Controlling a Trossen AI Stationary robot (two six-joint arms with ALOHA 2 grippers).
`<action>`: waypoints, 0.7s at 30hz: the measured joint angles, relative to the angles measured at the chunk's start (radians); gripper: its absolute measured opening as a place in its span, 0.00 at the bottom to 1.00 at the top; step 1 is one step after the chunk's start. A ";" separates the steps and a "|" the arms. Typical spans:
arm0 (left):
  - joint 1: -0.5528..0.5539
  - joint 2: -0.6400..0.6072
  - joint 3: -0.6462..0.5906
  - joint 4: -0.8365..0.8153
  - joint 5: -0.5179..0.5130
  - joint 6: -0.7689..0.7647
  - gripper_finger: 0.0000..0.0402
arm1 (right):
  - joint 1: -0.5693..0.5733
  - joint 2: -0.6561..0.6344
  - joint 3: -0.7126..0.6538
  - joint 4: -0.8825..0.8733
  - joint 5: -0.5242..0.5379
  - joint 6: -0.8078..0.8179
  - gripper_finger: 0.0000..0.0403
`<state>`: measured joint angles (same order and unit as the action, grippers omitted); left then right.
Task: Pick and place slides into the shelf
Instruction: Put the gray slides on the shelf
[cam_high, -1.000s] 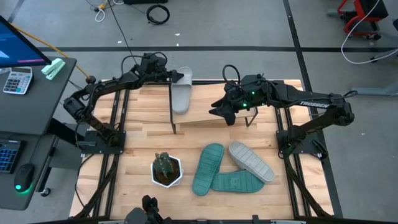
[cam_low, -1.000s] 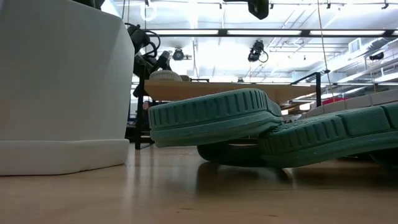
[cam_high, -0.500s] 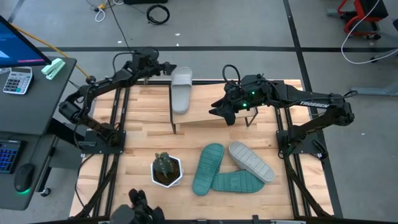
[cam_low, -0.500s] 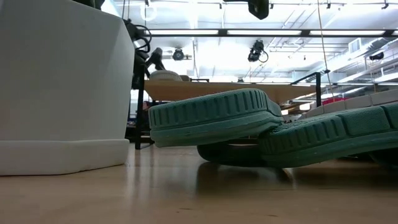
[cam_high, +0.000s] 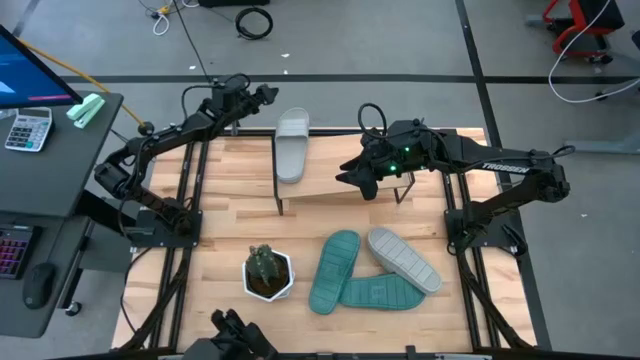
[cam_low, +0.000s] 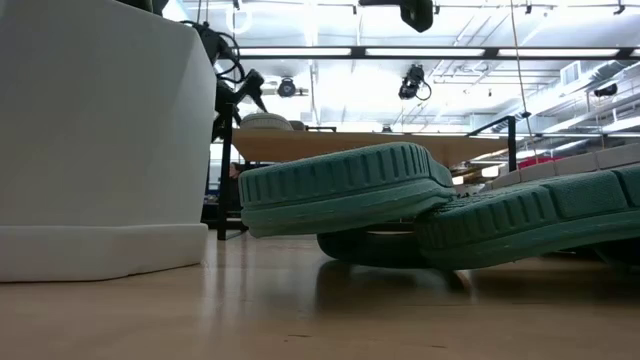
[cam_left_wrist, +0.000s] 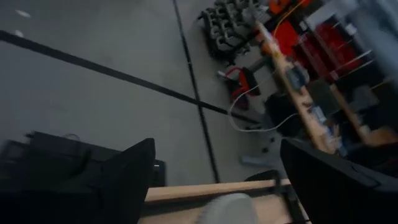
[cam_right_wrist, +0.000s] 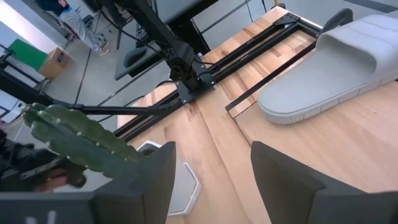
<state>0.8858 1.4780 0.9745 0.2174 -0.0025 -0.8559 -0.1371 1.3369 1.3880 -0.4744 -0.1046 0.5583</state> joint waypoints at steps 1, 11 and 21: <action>-0.013 0.000 0.000 0.009 0.001 -0.001 0.85 | 0.000 0.000 0.000 0.000 0.001 0.000 0.53; -0.113 -0.048 0.172 -0.163 0.003 0.218 0.70 | -0.022 0.000 0.000 -0.040 0.040 -0.044 0.47; -0.183 -0.158 0.403 -0.397 0.073 0.357 0.43 | -0.216 0.000 0.000 -0.036 -0.028 -0.123 0.09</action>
<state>0.7029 1.3200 1.3777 -0.1798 0.0706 -0.4987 -0.3527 1.3369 1.3880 -0.5108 -0.1324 0.4357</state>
